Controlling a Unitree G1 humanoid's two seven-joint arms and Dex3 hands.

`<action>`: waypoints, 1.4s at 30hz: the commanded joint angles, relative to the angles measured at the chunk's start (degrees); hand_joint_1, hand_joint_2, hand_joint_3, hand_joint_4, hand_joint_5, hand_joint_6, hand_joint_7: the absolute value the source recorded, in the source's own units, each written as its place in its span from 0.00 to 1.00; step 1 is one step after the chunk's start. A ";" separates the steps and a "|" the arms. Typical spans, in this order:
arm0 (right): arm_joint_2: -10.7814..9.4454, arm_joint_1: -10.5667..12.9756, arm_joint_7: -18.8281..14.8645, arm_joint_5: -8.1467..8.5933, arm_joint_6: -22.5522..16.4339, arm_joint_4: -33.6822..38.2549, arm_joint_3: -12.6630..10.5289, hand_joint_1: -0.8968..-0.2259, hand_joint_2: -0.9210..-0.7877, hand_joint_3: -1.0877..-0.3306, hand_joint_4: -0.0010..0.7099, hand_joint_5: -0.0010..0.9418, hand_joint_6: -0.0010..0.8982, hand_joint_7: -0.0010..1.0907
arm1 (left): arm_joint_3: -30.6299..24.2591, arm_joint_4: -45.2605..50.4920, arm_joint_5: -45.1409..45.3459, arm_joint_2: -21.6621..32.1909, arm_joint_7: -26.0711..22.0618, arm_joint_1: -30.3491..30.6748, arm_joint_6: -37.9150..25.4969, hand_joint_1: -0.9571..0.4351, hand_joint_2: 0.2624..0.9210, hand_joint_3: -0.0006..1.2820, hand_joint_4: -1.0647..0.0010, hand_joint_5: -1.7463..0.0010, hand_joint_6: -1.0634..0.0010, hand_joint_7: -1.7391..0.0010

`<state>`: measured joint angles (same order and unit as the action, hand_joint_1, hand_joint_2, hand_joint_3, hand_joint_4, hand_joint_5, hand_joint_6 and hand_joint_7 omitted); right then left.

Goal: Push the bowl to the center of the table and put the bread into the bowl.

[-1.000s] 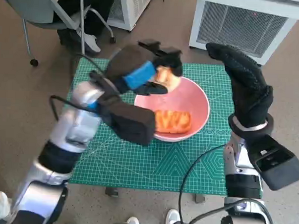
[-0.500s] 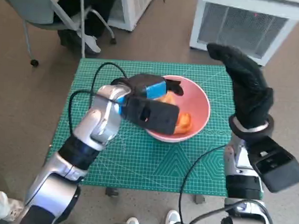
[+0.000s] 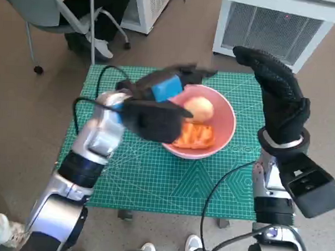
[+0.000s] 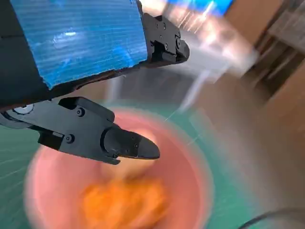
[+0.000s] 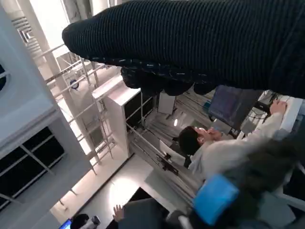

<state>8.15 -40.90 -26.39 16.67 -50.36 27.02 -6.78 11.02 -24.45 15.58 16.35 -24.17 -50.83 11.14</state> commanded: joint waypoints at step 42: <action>0.85 -5.64 4.45 -3.34 3.43 1.12 0.25 0.49 0.00 0.44 0.26 0.18 0.00 0.60 | -14.71 6.95 -26.37 -8.28 4.90 14.20 25.84 0.23 1.00 0.30 0.81 1.00 0.73 0.95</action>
<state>8.59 -46.53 -21.25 13.33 -47.54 27.35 -6.68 -3.41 -18.17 -11.21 8.03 -19.34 -36.72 36.10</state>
